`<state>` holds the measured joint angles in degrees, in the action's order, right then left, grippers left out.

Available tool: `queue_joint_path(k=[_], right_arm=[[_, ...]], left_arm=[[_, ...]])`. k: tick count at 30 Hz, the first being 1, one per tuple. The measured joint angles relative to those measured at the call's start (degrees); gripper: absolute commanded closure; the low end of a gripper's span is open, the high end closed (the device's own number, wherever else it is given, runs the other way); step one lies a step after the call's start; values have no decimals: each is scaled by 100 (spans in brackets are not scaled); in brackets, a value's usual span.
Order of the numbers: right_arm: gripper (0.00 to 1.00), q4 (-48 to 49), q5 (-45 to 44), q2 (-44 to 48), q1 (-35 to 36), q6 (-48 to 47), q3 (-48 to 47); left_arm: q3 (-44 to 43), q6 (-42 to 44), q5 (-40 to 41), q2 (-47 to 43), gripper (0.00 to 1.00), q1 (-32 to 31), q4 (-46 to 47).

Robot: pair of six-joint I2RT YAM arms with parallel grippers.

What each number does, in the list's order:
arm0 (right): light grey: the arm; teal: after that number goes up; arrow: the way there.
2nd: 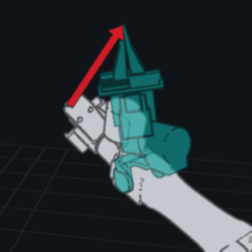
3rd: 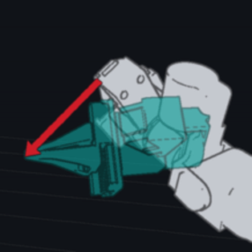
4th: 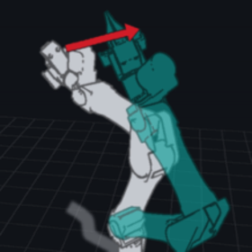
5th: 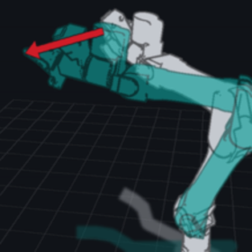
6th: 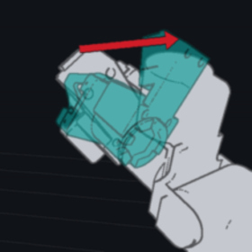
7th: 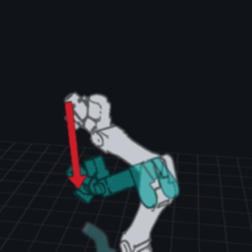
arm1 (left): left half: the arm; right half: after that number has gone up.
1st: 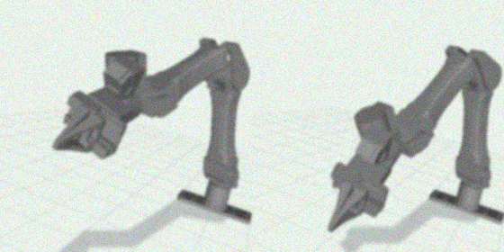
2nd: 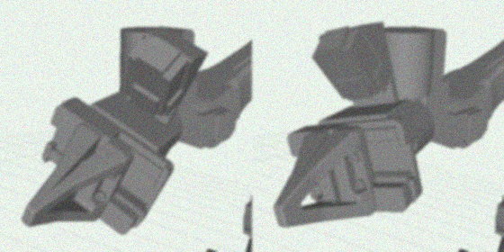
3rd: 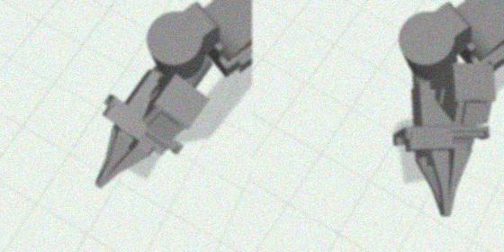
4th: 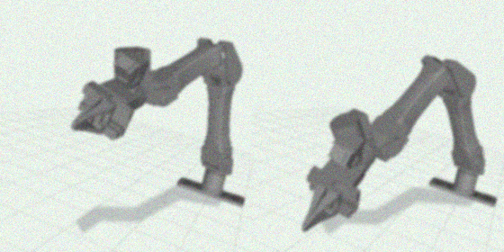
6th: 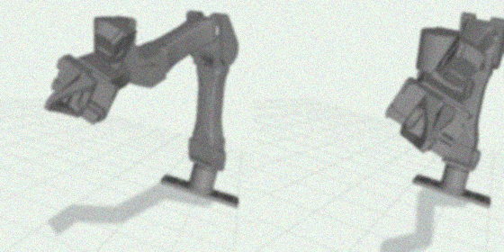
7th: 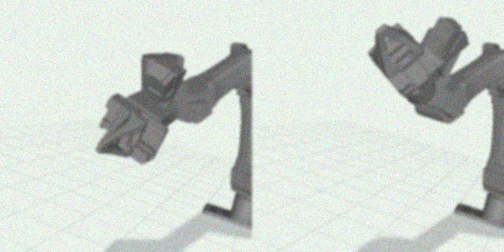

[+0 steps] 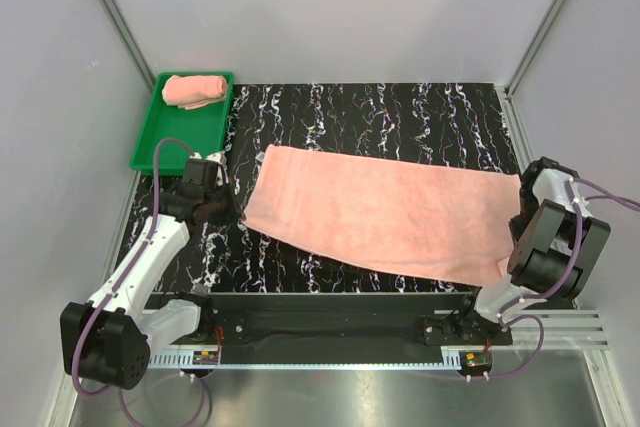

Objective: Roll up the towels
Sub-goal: Flatten the towel

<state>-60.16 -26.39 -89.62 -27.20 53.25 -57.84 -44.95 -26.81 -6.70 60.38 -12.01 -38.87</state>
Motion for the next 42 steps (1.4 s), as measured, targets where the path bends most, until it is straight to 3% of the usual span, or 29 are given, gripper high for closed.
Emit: queue_joint_path(k=[6, 8, 11, 15, 18, 21, 29, 42], right_arm=[[93, -485, -413, -63, -398, 306, -55], [100, -306, -291, 127, -398, 149, 107], [100, 306, 446, 767, -398, -407, 619], [100, 1300, 1910, 2343, -354, -1067, 1368], [100, 1700, 2505, 3040, -269, -1259, 1349], [100, 1893, 2774, 2723, -225, -1386, 1029], [100, 1985, 2839, 601, -221, -1491, 1071], [99, 739, 1447, 549, -254, -879, 750]], left_arm=[[0, 0, -2, -2, 100, 0, 0], [0, 0, -2, -2, 100, 0, 0], [0, 0, 0, -2, 100, 0, 0], [0, 0, 0, -13, 100, 0, 0], [0, 0, -2, -55, 100, 0, 2], [0, 0, -2, -68, 100, 0, 2], [0, 0, -4, -107, 100, 0, 0], [0, 2, -4, -162, 100, 0, 0]])
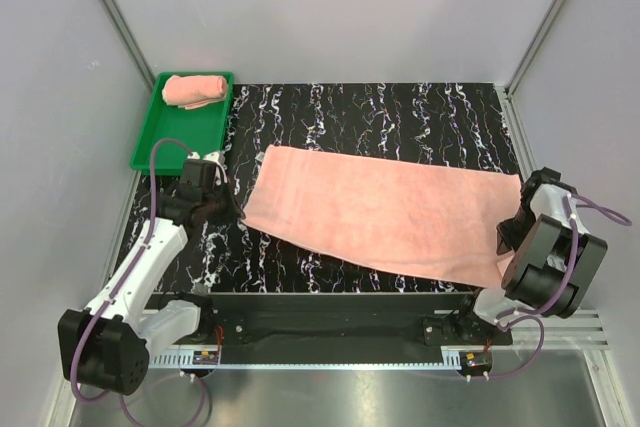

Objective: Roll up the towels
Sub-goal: Flatten the towel

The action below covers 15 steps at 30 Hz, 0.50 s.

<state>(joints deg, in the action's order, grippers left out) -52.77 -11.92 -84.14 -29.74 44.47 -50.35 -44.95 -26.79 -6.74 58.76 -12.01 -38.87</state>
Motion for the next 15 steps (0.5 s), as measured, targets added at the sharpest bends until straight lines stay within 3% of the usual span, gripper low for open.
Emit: queue_joint_path(k=[10, 15], right_arm=[[100, -1207, -920, -1187, -503, 1010, -354], [100, -1585, -1189, -1069, -1010, 1296, -435]], left_arm=[[0, -2, 2, -85, 100, 0, -2], [0, -2, 2, -109, 100, 0, -2]])
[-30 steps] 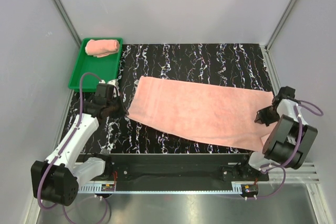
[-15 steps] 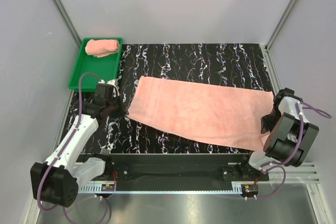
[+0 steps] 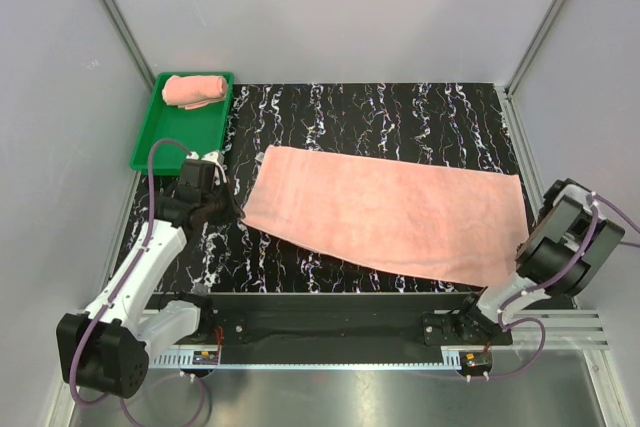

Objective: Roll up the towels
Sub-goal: Flatten the towel

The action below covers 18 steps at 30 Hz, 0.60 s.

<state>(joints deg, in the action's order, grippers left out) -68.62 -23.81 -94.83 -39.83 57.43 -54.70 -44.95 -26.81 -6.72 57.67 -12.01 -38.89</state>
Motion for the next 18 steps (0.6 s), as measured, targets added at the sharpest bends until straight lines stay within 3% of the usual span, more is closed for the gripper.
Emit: queue_joint_path(k=[3, 5, 6, 7, 8, 10, 14, 18], right_arm=[[100, -92, -63, 505, -271, -17, -42], [93, -57, 17, 933, -315, -173, -127], [83, 33, 125, 1134, -315, -302, -142], [48, 186, 293, 1399, -315, -490, -149], [32, 358, 463, 1711, -313, -682, -149], [10, 693, 640, 2337, -306, -1021, -98], [7, 1121, 828, 3213, -306, -1327, 81], [4, 1388, 1016, 2697, -328, -1491, 157]], left_arm=[[0, 0, 0, 0, 100, 0, 0], [0, 0, 0, 0, 100, 0, 0], [0, 0, 0, 0, 100, 0, 0], [0, 0, 2, 0, 100, 0, 0], [0, 0, 2, 0, 100, 0, 2], [0, 0, 4, 0, 100, 0, 0], [0, 0, 7, 0, 100, 0, 0], [0, 0, 4, -55, 100, 0, 0]])
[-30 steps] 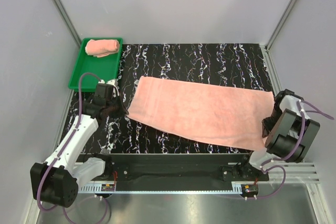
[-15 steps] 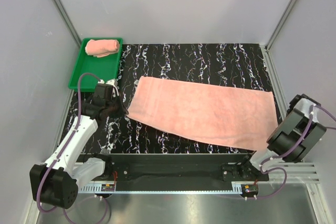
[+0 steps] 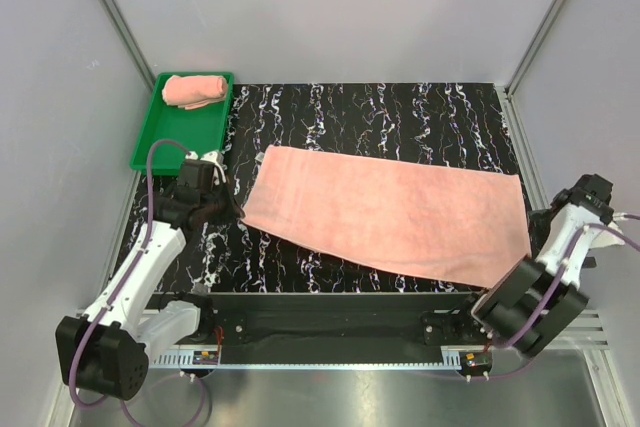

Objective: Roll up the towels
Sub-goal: Flatten the towel, then fold the towel

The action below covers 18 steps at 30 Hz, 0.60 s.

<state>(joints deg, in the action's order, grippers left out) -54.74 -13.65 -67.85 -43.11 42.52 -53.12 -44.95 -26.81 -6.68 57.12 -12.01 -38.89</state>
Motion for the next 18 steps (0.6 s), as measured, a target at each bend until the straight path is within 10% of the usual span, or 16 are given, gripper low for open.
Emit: queue_joint_path(k=[18], right_arm=[[7, 1047, 787, -247, -1189, -225, 922]], left_arm=[[0, 2, -87, -20, 100, 0, 2]])
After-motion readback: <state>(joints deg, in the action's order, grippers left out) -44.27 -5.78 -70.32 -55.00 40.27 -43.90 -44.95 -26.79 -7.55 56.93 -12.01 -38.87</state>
